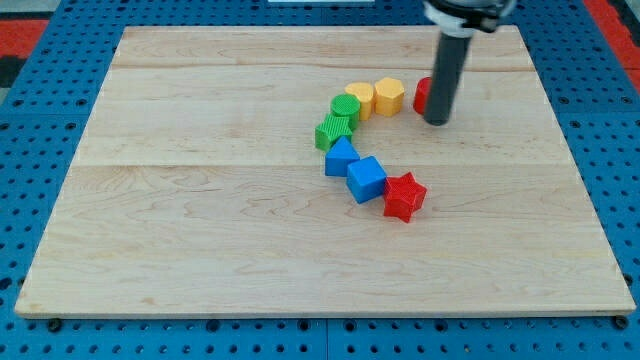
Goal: Push the red circle slightly left
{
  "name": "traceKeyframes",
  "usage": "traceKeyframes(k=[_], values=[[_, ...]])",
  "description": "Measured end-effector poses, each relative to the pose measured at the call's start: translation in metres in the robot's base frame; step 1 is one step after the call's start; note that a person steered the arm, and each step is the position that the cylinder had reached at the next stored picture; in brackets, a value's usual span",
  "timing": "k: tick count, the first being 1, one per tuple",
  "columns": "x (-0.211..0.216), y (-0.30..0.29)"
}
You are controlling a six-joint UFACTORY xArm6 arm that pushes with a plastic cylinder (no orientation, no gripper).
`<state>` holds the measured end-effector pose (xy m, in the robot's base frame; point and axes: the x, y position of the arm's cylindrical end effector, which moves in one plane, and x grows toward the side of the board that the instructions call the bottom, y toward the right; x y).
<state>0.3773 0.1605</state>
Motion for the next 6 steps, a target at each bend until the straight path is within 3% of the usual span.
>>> traceKeyframes(k=[1,2,6], values=[[-0.008,0.036],[-0.036,0.036],[-0.032,-0.007]])
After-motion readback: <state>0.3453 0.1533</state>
